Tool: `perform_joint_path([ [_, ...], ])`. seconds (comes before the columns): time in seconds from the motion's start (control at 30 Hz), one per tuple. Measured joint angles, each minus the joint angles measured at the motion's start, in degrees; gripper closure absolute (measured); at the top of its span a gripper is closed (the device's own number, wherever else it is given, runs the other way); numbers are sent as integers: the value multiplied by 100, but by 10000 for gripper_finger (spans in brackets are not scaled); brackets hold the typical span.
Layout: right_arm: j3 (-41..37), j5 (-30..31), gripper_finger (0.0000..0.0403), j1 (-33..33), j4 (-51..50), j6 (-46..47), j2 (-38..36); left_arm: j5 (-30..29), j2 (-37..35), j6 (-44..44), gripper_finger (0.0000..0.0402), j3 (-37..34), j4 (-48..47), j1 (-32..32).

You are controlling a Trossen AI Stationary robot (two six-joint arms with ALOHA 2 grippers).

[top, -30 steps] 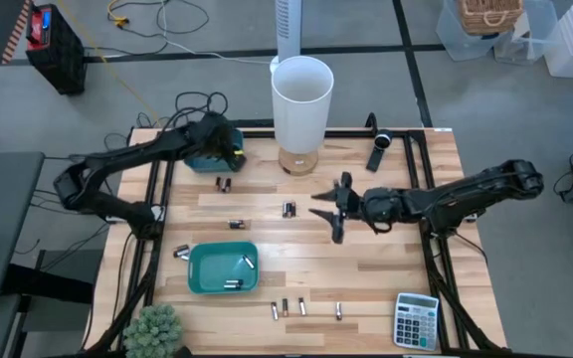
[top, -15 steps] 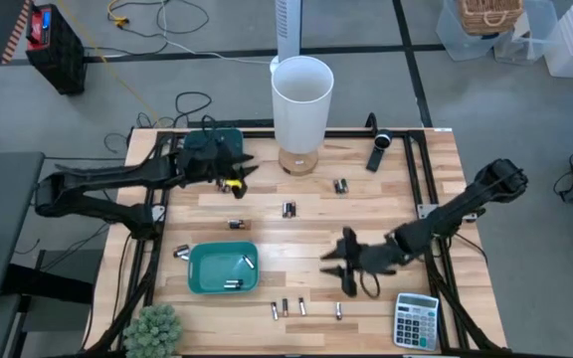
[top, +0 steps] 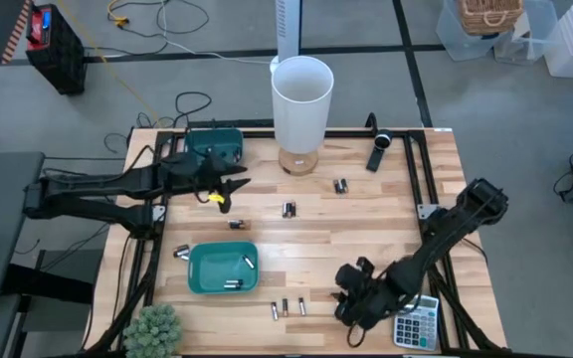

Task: Sort batteries
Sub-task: Put the silver battery into the green bin

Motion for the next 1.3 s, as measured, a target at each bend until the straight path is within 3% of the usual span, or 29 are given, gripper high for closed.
perform_joint_path([
  [0.3, 1526, -712, 213, 140, -1758, 1349, 1104, -78, -132, -1, 254, -6, -142, -242],
  [0.57, 2241, -816, 159, 100, -2286, 2124, 1784, -83, -132, -101, 254, -6, -176, -563],
  [0.87, 2424, -858, 154, 229, -2812, 2990, 2017, -203, -130, -54, 254, -6, -172, -805],
  [1.3, 2422, -881, 154, 218, -2600, 3107, 2281, -402, -127, -6, 254, -6, -177, -804],
])
